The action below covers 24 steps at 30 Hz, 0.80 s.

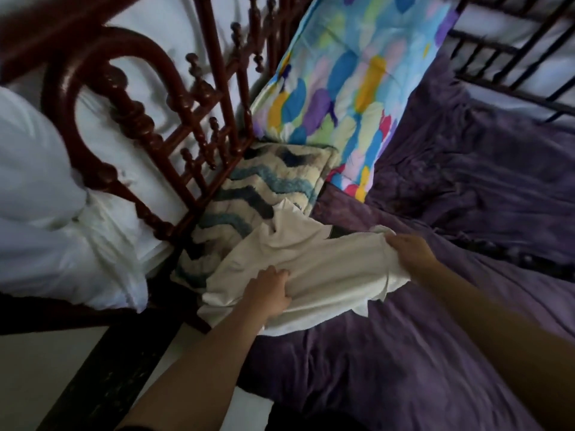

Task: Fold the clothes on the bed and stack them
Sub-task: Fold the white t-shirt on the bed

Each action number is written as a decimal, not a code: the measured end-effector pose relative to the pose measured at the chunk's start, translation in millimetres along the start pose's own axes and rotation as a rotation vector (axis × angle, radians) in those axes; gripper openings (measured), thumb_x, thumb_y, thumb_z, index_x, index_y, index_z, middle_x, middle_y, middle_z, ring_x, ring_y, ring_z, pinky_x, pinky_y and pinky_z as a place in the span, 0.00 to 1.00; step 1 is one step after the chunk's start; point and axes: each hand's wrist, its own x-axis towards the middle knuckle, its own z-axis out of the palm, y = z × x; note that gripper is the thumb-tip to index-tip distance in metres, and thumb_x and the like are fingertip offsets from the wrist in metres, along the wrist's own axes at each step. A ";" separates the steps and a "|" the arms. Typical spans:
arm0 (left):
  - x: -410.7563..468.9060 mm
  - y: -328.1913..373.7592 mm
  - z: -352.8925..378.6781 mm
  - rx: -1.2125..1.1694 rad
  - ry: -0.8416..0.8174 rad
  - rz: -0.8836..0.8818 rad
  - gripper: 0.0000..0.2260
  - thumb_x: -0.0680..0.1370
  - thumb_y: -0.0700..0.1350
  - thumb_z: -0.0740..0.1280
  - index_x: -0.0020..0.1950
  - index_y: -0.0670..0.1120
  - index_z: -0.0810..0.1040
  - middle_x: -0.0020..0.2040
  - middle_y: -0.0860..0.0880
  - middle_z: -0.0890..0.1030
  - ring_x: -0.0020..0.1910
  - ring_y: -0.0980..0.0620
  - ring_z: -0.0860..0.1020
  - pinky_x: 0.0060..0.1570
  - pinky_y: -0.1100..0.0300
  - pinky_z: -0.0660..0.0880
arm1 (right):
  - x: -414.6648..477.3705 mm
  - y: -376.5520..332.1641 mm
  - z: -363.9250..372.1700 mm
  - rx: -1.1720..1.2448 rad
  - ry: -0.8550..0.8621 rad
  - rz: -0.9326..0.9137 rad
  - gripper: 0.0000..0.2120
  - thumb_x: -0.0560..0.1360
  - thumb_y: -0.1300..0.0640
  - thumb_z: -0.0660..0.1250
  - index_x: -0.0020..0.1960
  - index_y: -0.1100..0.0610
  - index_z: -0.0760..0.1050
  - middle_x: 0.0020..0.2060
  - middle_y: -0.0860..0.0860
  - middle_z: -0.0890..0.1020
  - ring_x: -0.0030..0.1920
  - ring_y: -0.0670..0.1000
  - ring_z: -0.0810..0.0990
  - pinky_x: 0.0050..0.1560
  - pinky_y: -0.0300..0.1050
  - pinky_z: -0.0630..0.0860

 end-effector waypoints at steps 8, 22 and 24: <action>-6.8 32.1 63.8 0.127 -0.020 -0.025 0.20 0.78 0.54 0.62 0.67 0.48 0.69 0.62 0.46 0.71 0.60 0.45 0.71 0.58 0.53 0.69 | 30.4 66.8 -24.6 0.249 -0.150 0.414 0.10 0.77 0.62 0.66 0.40 0.67 0.74 0.25 0.58 0.77 0.23 0.52 0.79 0.23 0.46 0.79; 44.3 179.0 -37.3 -0.648 0.472 0.040 0.09 0.80 0.40 0.62 0.40 0.39 0.74 0.34 0.47 0.74 0.36 0.50 0.71 0.38 0.61 0.66 | 58.1 5.2 -152.9 0.574 -0.069 0.126 0.09 0.78 0.56 0.65 0.49 0.61 0.80 0.43 0.57 0.83 0.41 0.53 0.81 0.45 0.47 0.79; 38.7 167.2 -67.6 -0.708 0.542 -0.016 0.09 0.80 0.39 0.59 0.41 0.40 0.72 0.36 0.46 0.73 0.38 0.48 0.71 0.40 0.56 0.67 | 61.9 -1.8 -165.3 0.573 0.068 0.122 0.08 0.77 0.56 0.66 0.42 0.59 0.78 0.41 0.57 0.81 0.37 0.53 0.79 0.42 0.50 0.78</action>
